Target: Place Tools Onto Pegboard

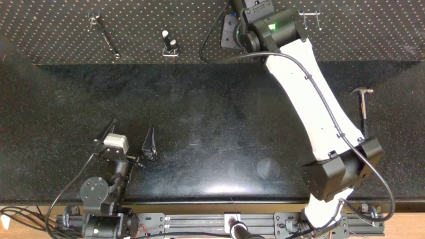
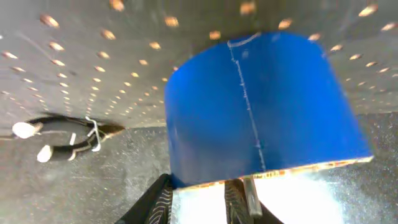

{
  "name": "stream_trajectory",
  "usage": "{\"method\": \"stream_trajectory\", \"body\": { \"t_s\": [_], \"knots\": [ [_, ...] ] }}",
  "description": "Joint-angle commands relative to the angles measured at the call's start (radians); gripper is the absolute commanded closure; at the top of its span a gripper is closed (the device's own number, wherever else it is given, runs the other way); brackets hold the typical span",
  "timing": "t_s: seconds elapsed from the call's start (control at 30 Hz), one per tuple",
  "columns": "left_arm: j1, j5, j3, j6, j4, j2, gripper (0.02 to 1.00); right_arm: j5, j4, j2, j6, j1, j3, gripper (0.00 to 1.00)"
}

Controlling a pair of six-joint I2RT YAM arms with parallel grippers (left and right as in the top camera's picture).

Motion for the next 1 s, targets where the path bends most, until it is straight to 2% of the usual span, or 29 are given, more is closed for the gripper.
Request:
{"method": "stream_trajectory", "body": {
  "t_s": [0.03,0.4,0.7,0.77,0.9,1.0],
  "knots": [
    [0.003,0.021,-0.001,0.012,-0.005,-0.010,0.023,-0.008,0.002,0.007,0.018,-0.003,0.030,0.702],
    [0.003,0.021,-0.001,0.012,-0.005,-0.010,0.023,-0.019,-0.026,-0.064,0.018,0.016,0.030,0.702],
    [0.003,0.021,-0.001,0.012,-0.005,-0.010,0.023,-0.013,-0.211,-0.207,0.014,0.023,0.030,0.702],
    [0.003,0.021,-0.001,0.012,-0.005,-0.010,0.023,0.043,-0.287,-0.233,0.015,0.023,0.029,0.702],
    [0.003,0.021,-0.001,0.012,-0.005,-0.010,0.023,0.254,-0.422,-0.321,0.073,0.022,-0.011,0.702],
    [0.003,0.021,-0.001,0.012,-0.005,-0.010,0.023,0.305,-0.409,-0.397,0.075,0.005,-0.103,0.702]
  ]
}}
